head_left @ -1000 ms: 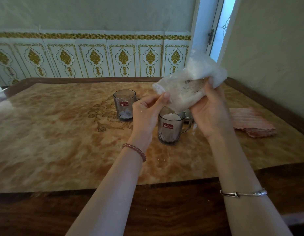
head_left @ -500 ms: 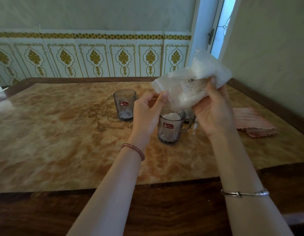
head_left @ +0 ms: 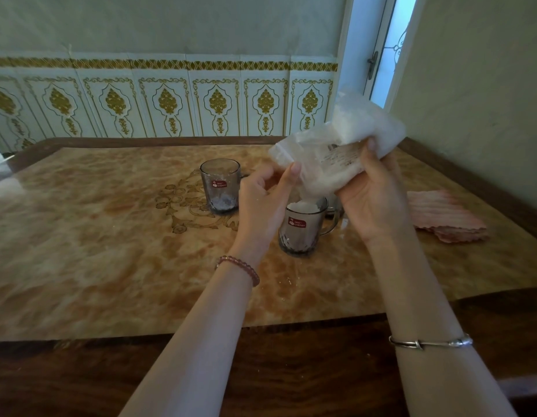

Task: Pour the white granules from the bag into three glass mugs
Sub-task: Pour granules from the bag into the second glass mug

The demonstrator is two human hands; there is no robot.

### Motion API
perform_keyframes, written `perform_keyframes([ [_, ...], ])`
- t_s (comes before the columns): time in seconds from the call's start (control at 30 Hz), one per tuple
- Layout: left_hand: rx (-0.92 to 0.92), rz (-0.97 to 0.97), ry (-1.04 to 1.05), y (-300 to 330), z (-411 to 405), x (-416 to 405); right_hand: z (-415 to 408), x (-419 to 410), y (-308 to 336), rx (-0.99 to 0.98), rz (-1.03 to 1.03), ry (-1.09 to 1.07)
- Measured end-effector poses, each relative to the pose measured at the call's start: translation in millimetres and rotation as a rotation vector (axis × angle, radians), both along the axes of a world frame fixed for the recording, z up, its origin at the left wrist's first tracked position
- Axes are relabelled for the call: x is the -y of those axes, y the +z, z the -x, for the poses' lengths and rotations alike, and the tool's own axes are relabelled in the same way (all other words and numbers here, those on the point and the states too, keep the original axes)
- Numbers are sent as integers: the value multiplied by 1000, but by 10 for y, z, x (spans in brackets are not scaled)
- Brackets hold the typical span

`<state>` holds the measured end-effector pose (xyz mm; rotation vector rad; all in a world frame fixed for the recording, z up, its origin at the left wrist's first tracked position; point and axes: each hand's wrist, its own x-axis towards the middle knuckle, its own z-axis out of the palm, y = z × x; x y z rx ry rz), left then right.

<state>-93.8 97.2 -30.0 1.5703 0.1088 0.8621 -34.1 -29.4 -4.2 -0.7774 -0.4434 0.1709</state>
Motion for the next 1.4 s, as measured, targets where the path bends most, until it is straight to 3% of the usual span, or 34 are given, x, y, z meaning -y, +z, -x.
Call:
perform_keyframes([
  [0.7, 79, 213, 1, 31, 14, -58, 24, 61, 57, -1, -27, 0],
  [1.13, 44, 166, -5, 25, 5, 24, 18, 28, 27, -23, -48, -28],
  [1.27, 89, 254, -9, 42, 14, -59, 17, 42, 36, -29, -52, -21],
  [1.4, 39, 172, -22, 34, 10, 6, 40, 6, 26, -14, -43, -3],
])
